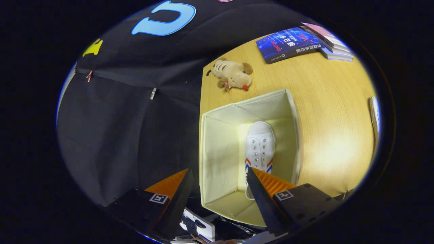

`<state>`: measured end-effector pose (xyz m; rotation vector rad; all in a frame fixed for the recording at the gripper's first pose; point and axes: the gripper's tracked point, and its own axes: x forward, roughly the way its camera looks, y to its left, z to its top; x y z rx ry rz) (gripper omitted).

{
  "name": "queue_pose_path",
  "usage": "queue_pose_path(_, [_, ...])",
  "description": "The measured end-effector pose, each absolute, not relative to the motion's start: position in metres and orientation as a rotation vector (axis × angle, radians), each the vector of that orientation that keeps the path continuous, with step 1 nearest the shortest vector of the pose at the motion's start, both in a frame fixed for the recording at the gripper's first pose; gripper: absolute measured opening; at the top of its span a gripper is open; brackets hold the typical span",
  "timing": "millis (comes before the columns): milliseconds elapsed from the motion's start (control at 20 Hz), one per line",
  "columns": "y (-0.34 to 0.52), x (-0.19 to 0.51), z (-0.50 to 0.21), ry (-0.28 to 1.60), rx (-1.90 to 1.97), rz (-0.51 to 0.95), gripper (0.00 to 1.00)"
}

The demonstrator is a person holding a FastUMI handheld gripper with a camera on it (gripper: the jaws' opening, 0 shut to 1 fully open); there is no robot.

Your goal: Open the storage box then place both shoes into the box .Put the left shoe in first, then the right shoe, with the right side of both shoes facing outward in a uniform manner.

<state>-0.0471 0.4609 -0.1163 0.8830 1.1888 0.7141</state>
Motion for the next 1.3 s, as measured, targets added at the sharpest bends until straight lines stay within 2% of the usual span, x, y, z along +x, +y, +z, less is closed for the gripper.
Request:
queue_pose_path(300, [0.375,-0.039,-0.101,1.082,0.871,0.721,0.97])
queue_pose_path(600, [0.256,-0.037,-0.134,1.082,0.797,0.657,0.97])
queue_pose_path(1000, [0.085,-0.03,-0.292,1.204,0.574,0.375,0.96])
queue_pose_path(1150, [0.051,-0.033,-0.347,1.261,0.527,0.305,0.95])
queue_pose_path(1300, [0.039,-0.035,-0.384,1.308,0.503,0.293,0.95])
